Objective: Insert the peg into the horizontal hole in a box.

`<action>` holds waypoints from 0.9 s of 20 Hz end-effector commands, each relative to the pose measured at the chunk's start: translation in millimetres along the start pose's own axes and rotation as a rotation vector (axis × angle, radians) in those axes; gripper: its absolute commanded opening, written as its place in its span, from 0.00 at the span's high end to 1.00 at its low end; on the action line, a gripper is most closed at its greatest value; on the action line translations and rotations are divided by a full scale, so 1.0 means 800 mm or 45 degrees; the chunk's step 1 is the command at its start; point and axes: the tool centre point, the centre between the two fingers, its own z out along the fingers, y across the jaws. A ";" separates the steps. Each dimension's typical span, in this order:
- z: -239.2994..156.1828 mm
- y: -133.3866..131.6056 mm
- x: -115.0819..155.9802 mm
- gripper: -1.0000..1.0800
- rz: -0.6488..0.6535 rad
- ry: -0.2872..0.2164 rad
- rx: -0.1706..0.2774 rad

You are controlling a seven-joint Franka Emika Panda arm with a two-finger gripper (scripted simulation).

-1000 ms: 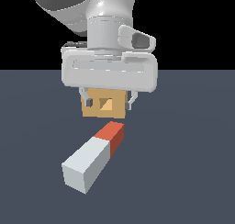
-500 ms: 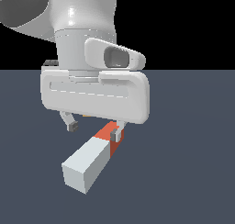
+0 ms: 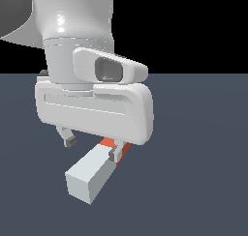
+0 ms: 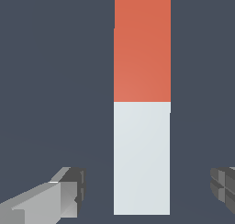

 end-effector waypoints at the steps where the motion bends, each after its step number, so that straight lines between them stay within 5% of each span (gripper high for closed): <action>1: 0.003 0.000 0.000 0.04 0.000 0.000 0.000; 16: 0.063 -0.001 0.000 0.04 0.004 0.002 -0.001; 17: 0.063 -0.001 0.000 1.00 0.004 0.002 -0.001; 18: 0.063 -0.001 0.000 1.00 0.004 0.002 -0.001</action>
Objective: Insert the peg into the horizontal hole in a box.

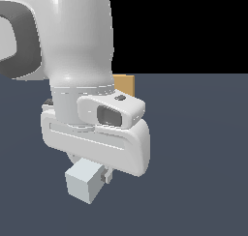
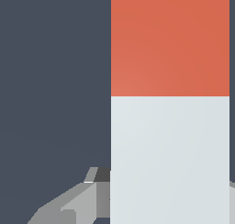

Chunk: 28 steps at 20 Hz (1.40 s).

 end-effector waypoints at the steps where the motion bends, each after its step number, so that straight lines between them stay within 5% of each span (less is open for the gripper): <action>1: 0.001 0.000 0.000 1.00 0.000 0.000 -0.001; 13: -0.003 -0.003 0.011 1.00 -0.027 0.000 -0.002; 23: -0.035 -0.053 0.108 1.00 -0.292 -0.001 -0.002; 28: -0.043 -0.068 0.131 1.00 -0.358 -0.001 -0.001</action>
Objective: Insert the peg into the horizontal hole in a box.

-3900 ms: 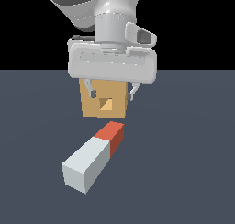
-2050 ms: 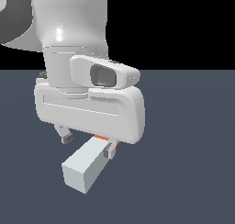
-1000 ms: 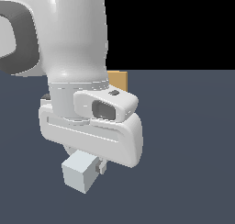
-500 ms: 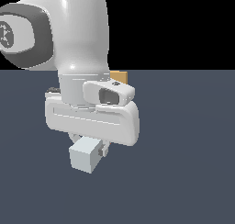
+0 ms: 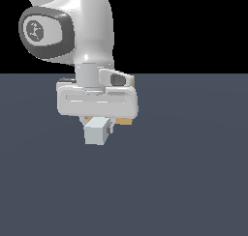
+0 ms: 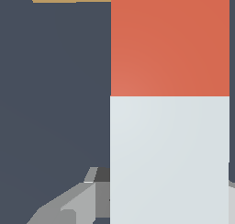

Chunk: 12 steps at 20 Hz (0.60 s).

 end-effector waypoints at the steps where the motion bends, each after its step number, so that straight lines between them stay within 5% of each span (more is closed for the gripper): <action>1: -0.004 -0.001 0.006 1.00 -0.015 0.000 -0.004; 12: -0.005 -0.002 0.005 1.00 -0.017 0.001 -0.001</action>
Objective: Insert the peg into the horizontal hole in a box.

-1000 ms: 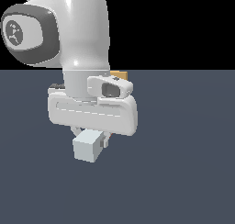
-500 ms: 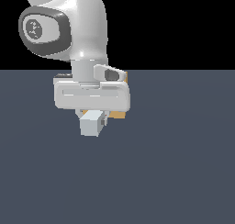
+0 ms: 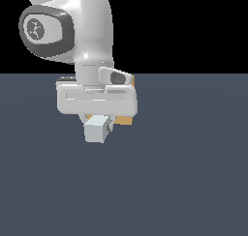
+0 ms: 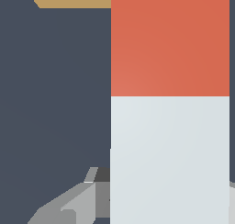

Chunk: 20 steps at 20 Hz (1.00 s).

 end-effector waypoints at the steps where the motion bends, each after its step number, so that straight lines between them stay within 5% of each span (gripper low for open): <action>1: 0.000 0.000 0.001 1.00 0.000 0.000 -0.001; 20: -0.002 0.000 0.122 1.00 0.000 0.001 -0.005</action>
